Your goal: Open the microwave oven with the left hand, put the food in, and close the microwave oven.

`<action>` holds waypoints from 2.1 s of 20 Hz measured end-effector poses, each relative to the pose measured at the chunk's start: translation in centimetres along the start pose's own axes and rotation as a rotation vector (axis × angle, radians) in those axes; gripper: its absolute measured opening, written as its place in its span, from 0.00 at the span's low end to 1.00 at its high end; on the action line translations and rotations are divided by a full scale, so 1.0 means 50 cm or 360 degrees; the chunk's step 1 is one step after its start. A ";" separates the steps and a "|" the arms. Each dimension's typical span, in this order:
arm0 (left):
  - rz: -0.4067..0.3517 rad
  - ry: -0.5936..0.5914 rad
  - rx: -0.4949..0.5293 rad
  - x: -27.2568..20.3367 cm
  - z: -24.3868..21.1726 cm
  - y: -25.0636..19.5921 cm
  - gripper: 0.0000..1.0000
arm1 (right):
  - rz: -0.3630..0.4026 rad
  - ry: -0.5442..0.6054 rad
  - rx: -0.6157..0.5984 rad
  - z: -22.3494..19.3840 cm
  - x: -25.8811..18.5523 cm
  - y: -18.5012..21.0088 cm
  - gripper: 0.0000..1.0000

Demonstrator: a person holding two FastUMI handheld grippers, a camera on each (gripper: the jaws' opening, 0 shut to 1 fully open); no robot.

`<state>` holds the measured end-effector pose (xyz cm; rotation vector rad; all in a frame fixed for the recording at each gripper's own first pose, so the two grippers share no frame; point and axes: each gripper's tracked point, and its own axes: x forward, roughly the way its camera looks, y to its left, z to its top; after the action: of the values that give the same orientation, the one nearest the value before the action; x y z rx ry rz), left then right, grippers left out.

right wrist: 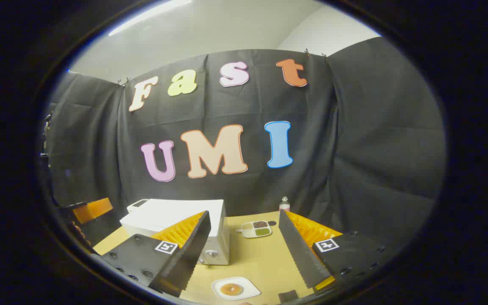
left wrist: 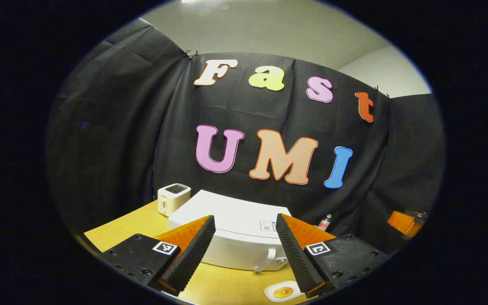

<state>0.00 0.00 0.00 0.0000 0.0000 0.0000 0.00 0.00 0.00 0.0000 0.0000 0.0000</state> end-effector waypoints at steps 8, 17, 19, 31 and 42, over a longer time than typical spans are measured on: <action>0.0013 0.0024 0.0065 0.007 -0.013 0.019 0.95 | -0.0105 0.0017 -0.0036 -0.001 -0.012 -0.037 0.96; 0.0106 0.0123 0.0078 0.025 -0.068 0.047 0.95 | -0.0161 0.0075 -0.0100 -0.023 0.001 -0.064 0.96; 0.0138 0.0136 0.0084 0.029 -0.075 0.055 0.95 | -0.0167 0.0084 -0.0103 -0.029 0.008 -0.069 0.96; -0.0003 0.0401 0.0111 0.068 -0.236 -0.017 0.95 | -0.0263 0.0118 -0.0083 -0.039 0.010 -0.139 0.96; -0.0179 0.0710 0.0172 0.129 -0.435 -0.094 0.96 | -0.0436 0.0138 -0.0065 -0.048 -0.029 -0.207 0.96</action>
<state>6.46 -4.68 -21.77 0.1080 0.4458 -0.1125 -1.45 -10.37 -2.41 -0.0405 0.0867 -0.2739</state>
